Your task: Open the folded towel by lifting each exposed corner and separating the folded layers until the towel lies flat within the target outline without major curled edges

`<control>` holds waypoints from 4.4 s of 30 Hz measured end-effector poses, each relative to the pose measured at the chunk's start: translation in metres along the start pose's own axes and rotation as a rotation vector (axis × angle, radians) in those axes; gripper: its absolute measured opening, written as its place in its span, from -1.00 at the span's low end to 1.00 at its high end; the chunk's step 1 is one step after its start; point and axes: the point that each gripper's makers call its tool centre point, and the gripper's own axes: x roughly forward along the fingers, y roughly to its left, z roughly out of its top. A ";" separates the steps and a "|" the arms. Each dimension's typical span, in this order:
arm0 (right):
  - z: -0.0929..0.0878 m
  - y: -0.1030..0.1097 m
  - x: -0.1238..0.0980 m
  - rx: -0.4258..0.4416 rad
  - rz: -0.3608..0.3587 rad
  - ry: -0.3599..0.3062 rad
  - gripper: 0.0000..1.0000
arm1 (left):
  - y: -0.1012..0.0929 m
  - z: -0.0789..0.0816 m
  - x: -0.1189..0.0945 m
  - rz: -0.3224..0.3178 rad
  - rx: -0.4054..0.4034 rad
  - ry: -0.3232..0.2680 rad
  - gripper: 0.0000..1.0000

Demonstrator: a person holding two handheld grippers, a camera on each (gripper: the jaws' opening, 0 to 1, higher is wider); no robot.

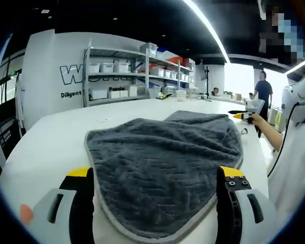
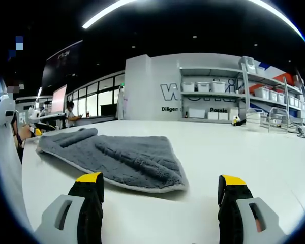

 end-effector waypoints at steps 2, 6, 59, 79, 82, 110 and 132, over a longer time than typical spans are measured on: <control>0.000 0.000 0.000 0.002 0.000 0.000 0.91 | 0.001 0.000 -0.001 0.004 0.008 -0.012 0.98; 0.000 0.000 0.000 0.005 0.001 0.000 0.91 | 0.004 -0.001 -0.003 0.012 0.009 -0.035 0.98; 0.085 0.031 0.137 -0.242 0.277 0.354 0.81 | 0.003 -0.012 -0.003 0.018 0.039 -0.048 0.98; 0.033 0.061 0.248 -0.213 0.346 0.555 0.52 | 0.006 -0.013 0.000 0.023 0.047 -0.031 0.98; 0.029 0.062 0.255 -0.212 0.334 0.553 0.43 | 0.006 -0.013 0.000 0.023 0.046 -0.032 0.98; 0.013 0.048 0.270 -0.132 0.220 0.515 -0.39 | 0.010 -0.014 -0.001 0.028 0.043 -0.026 0.98; 0.010 -0.028 0.252 -0.151 -0.049 0.514 -0.47 | 0.009 -0.017 0.000 0.035 0.046 -0.013 0.98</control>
